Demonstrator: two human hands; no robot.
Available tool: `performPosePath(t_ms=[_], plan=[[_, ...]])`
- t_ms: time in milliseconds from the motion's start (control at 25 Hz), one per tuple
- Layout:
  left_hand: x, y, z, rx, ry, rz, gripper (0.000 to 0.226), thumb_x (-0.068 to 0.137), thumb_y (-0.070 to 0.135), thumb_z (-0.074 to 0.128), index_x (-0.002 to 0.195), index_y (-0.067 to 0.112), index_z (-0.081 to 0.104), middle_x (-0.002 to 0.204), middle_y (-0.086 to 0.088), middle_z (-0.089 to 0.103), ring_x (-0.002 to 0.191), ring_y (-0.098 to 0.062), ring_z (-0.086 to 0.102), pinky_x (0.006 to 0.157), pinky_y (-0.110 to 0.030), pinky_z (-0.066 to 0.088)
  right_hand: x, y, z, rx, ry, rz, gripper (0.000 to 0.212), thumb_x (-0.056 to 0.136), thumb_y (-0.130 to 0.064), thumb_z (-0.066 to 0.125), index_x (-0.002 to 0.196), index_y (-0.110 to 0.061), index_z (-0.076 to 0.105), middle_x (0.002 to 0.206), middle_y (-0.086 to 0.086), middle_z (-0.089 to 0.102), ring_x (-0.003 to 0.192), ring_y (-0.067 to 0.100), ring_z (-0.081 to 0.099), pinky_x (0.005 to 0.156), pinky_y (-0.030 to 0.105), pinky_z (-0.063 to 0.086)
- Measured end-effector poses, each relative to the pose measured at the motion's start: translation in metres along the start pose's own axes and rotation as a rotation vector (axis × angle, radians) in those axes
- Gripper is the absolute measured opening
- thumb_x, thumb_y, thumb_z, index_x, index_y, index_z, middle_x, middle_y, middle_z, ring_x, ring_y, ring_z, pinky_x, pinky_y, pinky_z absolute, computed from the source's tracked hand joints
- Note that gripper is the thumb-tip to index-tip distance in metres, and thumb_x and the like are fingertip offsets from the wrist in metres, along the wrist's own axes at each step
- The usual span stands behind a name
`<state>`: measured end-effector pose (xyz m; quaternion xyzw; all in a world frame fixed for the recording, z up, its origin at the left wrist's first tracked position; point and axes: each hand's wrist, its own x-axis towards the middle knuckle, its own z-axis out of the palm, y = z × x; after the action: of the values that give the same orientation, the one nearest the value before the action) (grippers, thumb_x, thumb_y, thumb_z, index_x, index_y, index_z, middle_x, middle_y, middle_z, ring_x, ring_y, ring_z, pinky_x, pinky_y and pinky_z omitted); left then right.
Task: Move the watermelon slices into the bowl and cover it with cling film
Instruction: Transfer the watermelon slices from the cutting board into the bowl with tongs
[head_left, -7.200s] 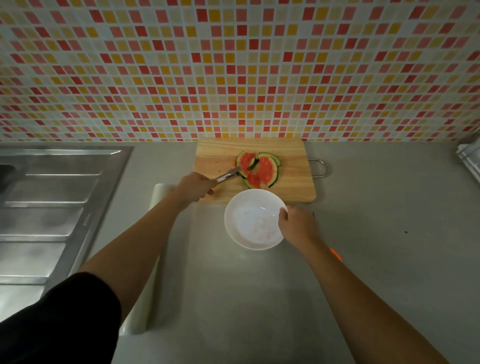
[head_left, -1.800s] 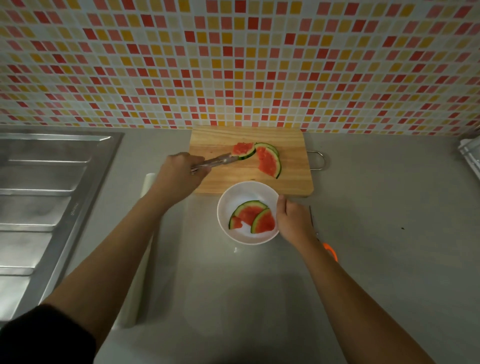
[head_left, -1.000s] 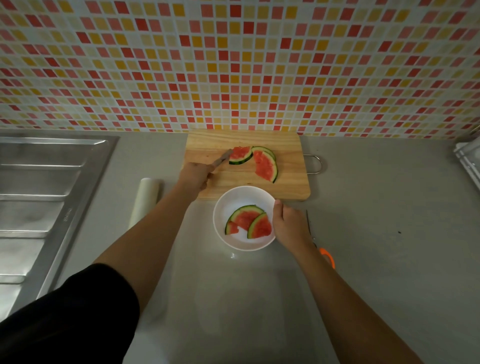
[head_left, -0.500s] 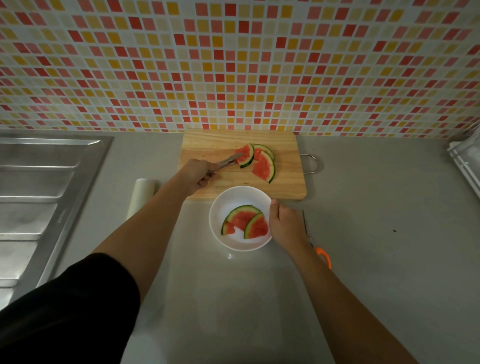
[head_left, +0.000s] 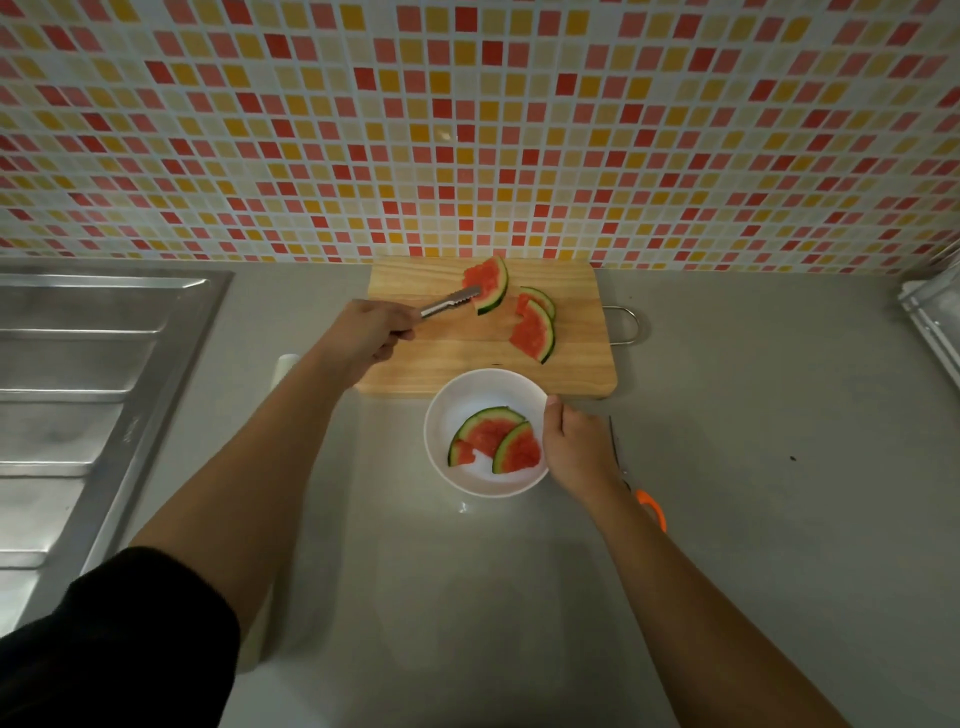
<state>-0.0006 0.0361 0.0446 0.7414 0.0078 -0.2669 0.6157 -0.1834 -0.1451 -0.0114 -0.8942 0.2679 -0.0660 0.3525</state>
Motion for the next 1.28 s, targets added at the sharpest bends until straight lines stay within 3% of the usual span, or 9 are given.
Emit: performPosePath(t_ms=[200, 360, 480, 640, 720, 840, 1000, 1160, 1280], plan=[[-0.052, 0.000, -0.039, 0.270, -0.235, 0.032, 0.017, 0.083, 0.011, 0.065, 0.071, 0.016, 0.077, 0.057, 0.002, 0.057, 0.045, -0.003, 0.039, 0.043, -0.015, 0.031, 0.000, -0.001, 0.002, 0.009, 0.023, -0.027, 0.052, 0.098, -0.029, 0.028, 0.073, 0.002, 0.061, 0.076, 0.021, 0.067, 0.075, 0.035, 0.060, 0.064, 0.032, 0.040], [-0.074, -0.008, -0.029, 0.765, -0.219, 0.109, 0.012, 0.083, 0.018, 0.066, 0.081, 0.022, 0.077, 0.061, 0.009, 0.067, 0.057, -0.003, 0.056, 0.054, -0.016, 0.040, 0.001, 0.000, 0.003, -0.022, -0.007, 0.002, 0.055, 0.099, -0.032, 0.024, 0.082, 0.003, 0.063, 0.086, 0.025, 0.067, 0.084, 0.038, 0.060, 0.069, 0.034, 0.041], [-0.084, -0.009, -0.006, 1.057, -0.225, 0.230, 0.019, 0.088, 0.024, 0.058, 0.093, 0.017, 0.076, 0.087, 0.001, 0.071, 0.078, -0.013, 0.059, 0.070, -0.024, 0.044, 0.000, 0.000, 0.003, -0.042, -0.008, 0.001, 0.057, 0.099, -0.033, 0.023, 0.084, 0.004, 0.064, 0.087, 0.025, 0.067, 0.085, 0.038, 0.061, 0.067, 0.033, 0.038], [-0.098, 0.004, 0.001, 1.376, -0.186, 0.323, 0.033, 0.093, 0.034, 0.049, 0.090, 0.011, 0.071, 0.086, -0.005, 0.068, 0.080, -0.022, 0.060, 0.070, -0.030, 0.045, 0.002, 0.001, 0.002, -0.063, -0.011, -0.015, 0.055, 0.099, -0.029, 0.025, 0.078, 0.005, 0.063, 0.084, 0.026, 0.067, 0.080, 0.038, 0.061, 0.062, 0.030, 0.033], [-0.101, 0.019, -0.009, 1.341, -0.130, 0.403, 0.027, 0.091, 0.033, 0.053, 0.092, 0.016, 0.072, 0.081, 0.001, 0.068, 0.072, -0.014, 0.060, 0.061, -0.022, 0.041, 0.003, 0.003, 0.003, -0.078, -0.020, -0.024, 0.052, 0.099, -0.027, 0.026, 0.076, 0.004, 0.060, 0.082, 0.026, 0.067, 0.078, 0.037, 0.061, 0.062, 0.028, 0.031], [-0.077, 0.030, -0.017, 1.024, 0.001, 0.462, 0.019, 0.089, 0.031, 0.059, 0.094, 0.021, 0.073, 0.074, 0.006, 0.065, 0.062, -0.009, 0.056, 0.057, -0.019, 0.037, 0.003, 0.003, 0.002, -0.061, -0.002, -0.028, 0.054, 0.099, -0.029, 0.027, 0.072, 0.004, 0.060, 0.076, 0.024, 0.067, 0.074, 0.036, 0.061, 0.060, 0.028, 0.031], [-0.017, 0.017, 0.000, 0.417, -0.050, 0.031, 0.020, 0.086, 0.025, 0.065, 0.091, 0.006, 0.071, 0.075, -0.006, 0.062, 0.052, -0.014, 0.040, 0.049, -0.022, 0.034, 0.003, 0.002, 0.003, -0.089, 0.012, -0.035, 0.056, 0.099, -0.031, 0.026, 0.076, 0.004, 0.064, 0.077, 0.024, 0.067, 0.075, 0.036, 0.061, 0.062, 0.030, 0.033], [0.019, 0.004, 0.014, 0.430, -0.189, -0.077, 0.019, 0.085, 0.017, 0.065, 0.078, -0.001, 0.066, 0.070, -0.009, 0.058, 0.045, -0.011, 0.030, 0.039, -0.019, 0.026, 0.003, 0.000, 0.002, -0.076, 0.018, -0.034, 0.056, 0.099, -0.030, 0.027, 0.076, 0.006, 0.064, 0.076, 0.025, 0.067, 0.072, 0.037, 0.062, 0.062, 0.033, 0.041], [0.033, 0.005, 0.028, 0.422, -0.291, -0.086, 0.017, 0.085, 0.016, 0.064, 0.087, -0.001, 0.068, 0.070, -0.008, 0.058, 0.046, -0.010, 0.028, 0.038, -0.017, 0.024, 0.002, 0.000, 0.002, -0.064, 0.027, -0.052, 0.054, 0.099, -0.027, 0.030, 0.074, 0.008, 0.063, 0.073, 0.026, 0.066, 0.068, 0.038, 0.062, 0.058, 0.033, 0.039]])
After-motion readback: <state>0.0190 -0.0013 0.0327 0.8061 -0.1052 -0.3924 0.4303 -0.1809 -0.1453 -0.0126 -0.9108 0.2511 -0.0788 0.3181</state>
